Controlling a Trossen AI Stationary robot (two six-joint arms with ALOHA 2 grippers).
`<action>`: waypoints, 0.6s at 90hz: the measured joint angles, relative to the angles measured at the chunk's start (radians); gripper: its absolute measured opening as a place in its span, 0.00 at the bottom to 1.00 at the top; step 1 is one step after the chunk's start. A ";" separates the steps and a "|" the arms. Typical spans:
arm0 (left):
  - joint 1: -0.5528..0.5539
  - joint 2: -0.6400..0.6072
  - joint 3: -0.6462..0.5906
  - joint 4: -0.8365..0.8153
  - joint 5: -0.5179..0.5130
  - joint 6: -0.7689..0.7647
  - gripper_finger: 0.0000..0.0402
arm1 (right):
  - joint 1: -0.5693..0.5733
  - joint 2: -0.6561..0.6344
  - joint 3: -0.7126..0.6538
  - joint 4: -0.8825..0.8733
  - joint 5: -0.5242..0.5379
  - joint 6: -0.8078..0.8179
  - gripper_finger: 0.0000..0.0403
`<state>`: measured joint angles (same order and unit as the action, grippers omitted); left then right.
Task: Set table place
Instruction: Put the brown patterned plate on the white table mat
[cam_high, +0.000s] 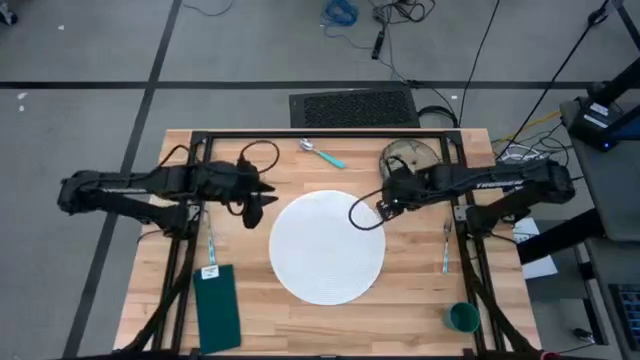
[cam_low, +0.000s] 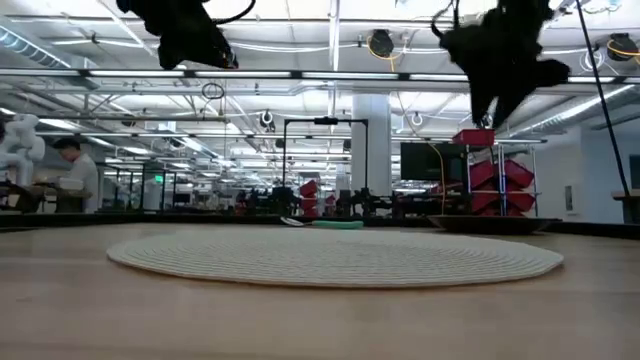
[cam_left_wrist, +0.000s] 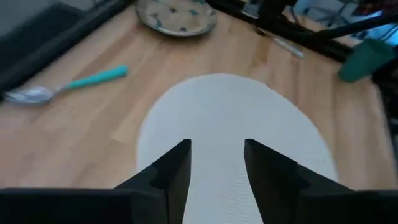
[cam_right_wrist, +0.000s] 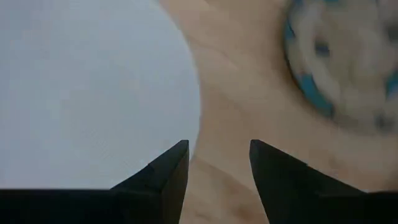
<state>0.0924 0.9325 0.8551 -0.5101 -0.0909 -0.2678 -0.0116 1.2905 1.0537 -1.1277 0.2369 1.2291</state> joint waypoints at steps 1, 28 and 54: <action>0.005 0.000 0.000 -0.002 0.004 0.013 0.33 | 0.001 -0.002 -0.011 0.001 0.003 0.029 0.39; 0.067 0.000 0.000 -0.037 0.037 0.245 0.33 | 0.093 -0.023 -0.194 0.012 0.265 0.885 0.39; 0.067 0.002 0.000 -0.039 0.045 0.283 0.33 | 0.098 -0.022 -0.323 0.195 0.344 1.045 0.39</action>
<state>0.1596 0.9348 0.8551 -0.5495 -0.0463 0.0154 0.0862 1.2686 0.7305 -0.9330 0.5813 2.2741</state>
